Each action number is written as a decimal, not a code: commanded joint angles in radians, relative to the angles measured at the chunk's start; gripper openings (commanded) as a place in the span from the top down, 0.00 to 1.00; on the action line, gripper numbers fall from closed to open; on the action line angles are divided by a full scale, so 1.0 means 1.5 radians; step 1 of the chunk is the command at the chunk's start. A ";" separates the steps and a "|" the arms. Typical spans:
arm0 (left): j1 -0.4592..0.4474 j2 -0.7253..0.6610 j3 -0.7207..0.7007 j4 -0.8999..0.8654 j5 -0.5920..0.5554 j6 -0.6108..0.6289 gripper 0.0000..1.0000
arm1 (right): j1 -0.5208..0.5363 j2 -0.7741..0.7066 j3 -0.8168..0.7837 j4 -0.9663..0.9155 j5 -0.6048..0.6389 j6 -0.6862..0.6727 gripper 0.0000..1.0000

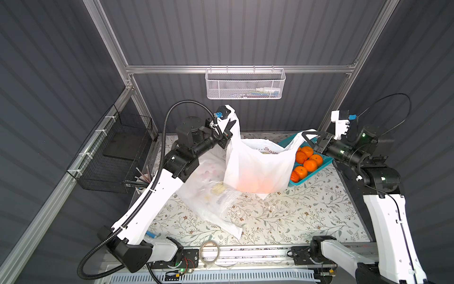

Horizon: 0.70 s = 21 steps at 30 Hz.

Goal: Place the oranges into plastic bags & tie knots
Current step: Adjust the plastic bag at the center of the board.

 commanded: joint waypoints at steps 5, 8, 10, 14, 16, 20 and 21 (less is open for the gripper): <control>0.017 0.021 -0.116 0.062 0.160 -0.081 1.00 | -0.006 0.011 -0.076 -0.001 -0.002 -0.016 0.93; 0.022 0.024 -0.122 0.069 0.198 -0.078 1.00 | -0.013 0.007 -0.054 -0.012 -0.010 -0.041 0.74; 0.028 0.024 -0.123 0.074 0.227 -0.077 1.00 | -0.015 0.001 -0.031 -0.026 -0.005 -0.072 0.60; 0.043 0.025 -0.123 0.083 0.287 -0.075 1.00 | -0.015 -0.034 -0.002 -0.030 -0.014 -0.148 0.33; 0.053 0.025 -0.124 0.090 0.317 -0.077 1.00 | -0.015 -0.054 -0.011 -0.004 -0.055 -0.172 0.28; 0.070 0.029 -0.119 0.105 0.387 -0.078 1.00 | 0.037 -0.083 -0.065 0.080 -0.165 -0.197 0.19; 0.072 0.029 -0.117 0.109 0.402 -0.077 1.00 | 0.067 -0.089 -0.081 0.089 -0.171 -0.226 0.16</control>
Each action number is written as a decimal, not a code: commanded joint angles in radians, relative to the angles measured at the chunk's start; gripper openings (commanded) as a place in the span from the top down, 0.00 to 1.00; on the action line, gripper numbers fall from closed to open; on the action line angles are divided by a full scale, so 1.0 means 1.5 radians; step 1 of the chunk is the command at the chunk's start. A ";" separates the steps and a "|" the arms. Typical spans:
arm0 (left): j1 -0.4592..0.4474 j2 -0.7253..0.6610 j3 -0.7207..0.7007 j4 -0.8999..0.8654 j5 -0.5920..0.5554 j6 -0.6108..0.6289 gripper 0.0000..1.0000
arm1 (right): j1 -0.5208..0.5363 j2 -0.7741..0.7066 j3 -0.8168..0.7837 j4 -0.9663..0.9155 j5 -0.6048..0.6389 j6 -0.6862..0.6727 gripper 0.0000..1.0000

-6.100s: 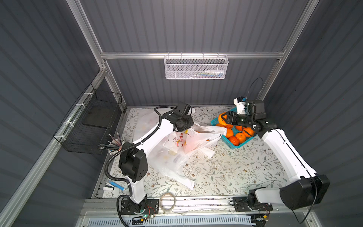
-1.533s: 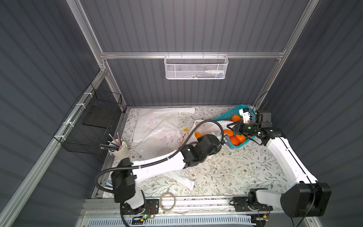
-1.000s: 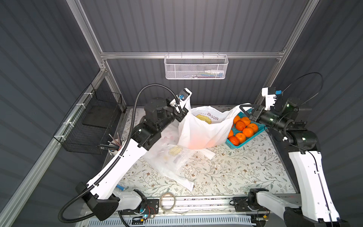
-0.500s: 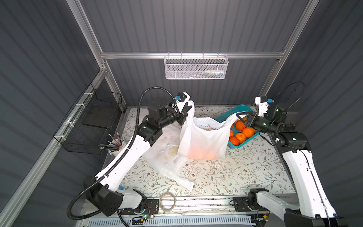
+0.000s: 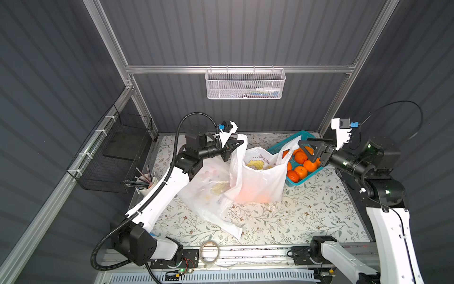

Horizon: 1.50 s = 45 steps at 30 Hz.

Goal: Place the oranges into plastic bags & tie knots
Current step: Adjust the plastic bag at the center of the board, then tie the plastic bag at the center of the board.

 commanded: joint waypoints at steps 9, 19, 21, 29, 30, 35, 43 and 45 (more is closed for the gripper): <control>0.012 0.004 0.006 0.062 0.206 0.015 1.00 | 0.234 0.050 -0.169 0.184 -0.046 -0.241 0.01; 0.017 0.020 0.008 0.082 0.284 0.031 1.00 | 0.286 0.211 -0.175 0.333 -0.056 -0.326 0.01; 0.018 0.022 0.008 0.090 0.296 0.030 1.00 | 0.294 0.238 -0.173 0.370 -0.064 -0.312 0.04; 0.026 0.025 0.002 0.124 0.313 0.013 1.00 | 0.314 0.303 -0.176 0.476 -0.090 -0.254 0.39; 0.027 0.025 0.000 0.134 0.314 0.004 1.00 | 0.314 0.306 -0.178 0.486 -0.091 -0.247 0.48; 0.041 0.023 -0.015 0.175 0.319 -0.039 0.91 | 0.319 0.311 -0.179 0.509 -0.089 -0.225 0.97; 0.103 -0.037 -0.134 0.284 0.229 -0.135 0.31 | 0.322 0.307 -0.175 0.487 -0.059 -0.228 1.00; 0.104 -0.059 -0.181 0.269 0.202 -0.113 0.25 | 0.322 0.305 -0.172 0.478 -0.053 -0.230 1.00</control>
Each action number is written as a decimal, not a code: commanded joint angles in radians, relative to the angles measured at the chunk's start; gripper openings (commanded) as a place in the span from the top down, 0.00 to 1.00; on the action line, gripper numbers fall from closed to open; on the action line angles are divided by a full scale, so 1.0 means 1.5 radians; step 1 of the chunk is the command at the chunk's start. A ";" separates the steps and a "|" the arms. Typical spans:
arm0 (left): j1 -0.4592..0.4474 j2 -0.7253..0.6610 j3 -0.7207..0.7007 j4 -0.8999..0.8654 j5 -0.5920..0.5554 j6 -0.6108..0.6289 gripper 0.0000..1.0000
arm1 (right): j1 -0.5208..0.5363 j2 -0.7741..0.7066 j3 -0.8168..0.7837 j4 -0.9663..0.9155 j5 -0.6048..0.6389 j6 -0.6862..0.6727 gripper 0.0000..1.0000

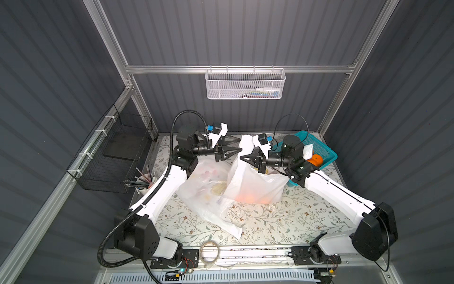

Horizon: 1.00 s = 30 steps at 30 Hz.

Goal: Place the oranges into plastic bags & tie knots
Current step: Tie the plastic bag at the center of the board.

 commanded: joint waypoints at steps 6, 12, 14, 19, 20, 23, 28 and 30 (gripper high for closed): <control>0.037 -0.083 -0.237 0.162 -0.069 -0.090 0.13 | 0.004 -0.010 0.018 -0.025 0.038 0.001 1.00; 0.035 -0.049 -0.276 0.278 -0.064 -0.158 0.11 | 0.006 -0.013 0.019 -0.025 0.040 0.004 1.00; 0.028 -0.032 -0.265 0.280 -0.060 -0.160 0.10 | 0.006 -0.013 0.019 -0.024 0.041 0.005 1.00; -0.012 0.004 -0.244 0.280 -0.066 -0.138 0.11 | 0.009 -0.013 0.019 -0.017 0.041 0.012 1.00; -0.018 0.016 -0.237 0.281 -0.066 -0.138 0.12 | 0.010 -0.013 0.019 -0.014 0.042 0.013 1.00; -0.032 0.038 -0.223 0.284 -0.066 -0.141 0.19 | 0.011 -0.015 0.018 -0.011 0.042 0.017 1.00; -0.049 0.061 -0.202 0.298 -0.054 -0.154 0.41 | 0.012 -0.013 0.019 -0.011 0.048 0.018 1.00; -0.052 0.064 -0.198 0.301 -0.052 -0.156 0.51 | 0.013 -0.011 0.019 -0.011 0.051 0.020 1.00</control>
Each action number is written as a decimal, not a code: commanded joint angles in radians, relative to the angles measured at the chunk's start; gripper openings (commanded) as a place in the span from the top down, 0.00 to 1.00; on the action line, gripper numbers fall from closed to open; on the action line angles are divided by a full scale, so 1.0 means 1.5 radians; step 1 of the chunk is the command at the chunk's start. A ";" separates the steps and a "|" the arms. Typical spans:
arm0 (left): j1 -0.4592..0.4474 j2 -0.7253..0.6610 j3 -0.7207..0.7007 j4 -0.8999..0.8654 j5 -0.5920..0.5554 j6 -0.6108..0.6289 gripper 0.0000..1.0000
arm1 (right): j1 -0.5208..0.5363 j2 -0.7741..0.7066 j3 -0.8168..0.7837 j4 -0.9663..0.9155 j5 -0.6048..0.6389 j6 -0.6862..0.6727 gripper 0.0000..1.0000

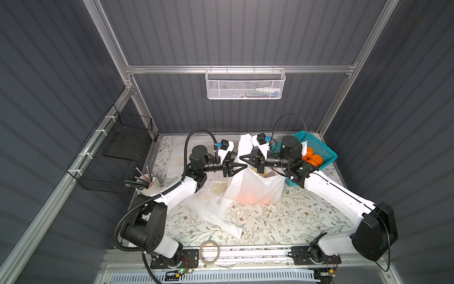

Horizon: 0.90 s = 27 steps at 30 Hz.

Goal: Place the oranges into plastic bags & tie knots
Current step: Tie the plastic bag at the center of the board.

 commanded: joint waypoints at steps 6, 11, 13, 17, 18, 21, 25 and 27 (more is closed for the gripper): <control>-0.006 0.000 0.022 0.023 0.011 0.001 0.87 | 0.003 -0.017 0.028 -0.010 0.017 0.006 0.90; -0.006 -0.004 0.010 0.011 -0.007 0.010 1.00 | 0.003 -0.054 0.084 -0.112 0.038 -0.022 0.64; -0.004 -0.004 0.006 0.011 -0.020 0.012 1.00 | 0.004 -0.080 0.115 -0.166 0.051 -0.047 0.56; 0.011 -0.005 -0.010 0.031 -0.040 -0.001 1.00 | -0.003 -0.149 0.162 -0.286 0.115 -0.112 0.38; 0.017 -0.005 -0.015 0.045 -0.041 -0.011 1.00 | -0.008 -0.165 0.168 -0.310 0.129 -0.124 0.35; 0.026 -0.004 -0.025 0.058 -0.041 -0.016 1.00 | -0.034 -0.225 0.169 -0.366 0.180 -0.156 0.24; 0.039 -0.005 -0.032 0.057 -0.042 -0.014 1.00 | -0.110 -0.292 0.129 -0.387 0.204 -0.152 0.17; 0.044 -0.006 -0.036 0.057 -0.040 -0.015 1.00 | -0.160 -0.326 0.092 -0.382 0.201 -0.142 0.13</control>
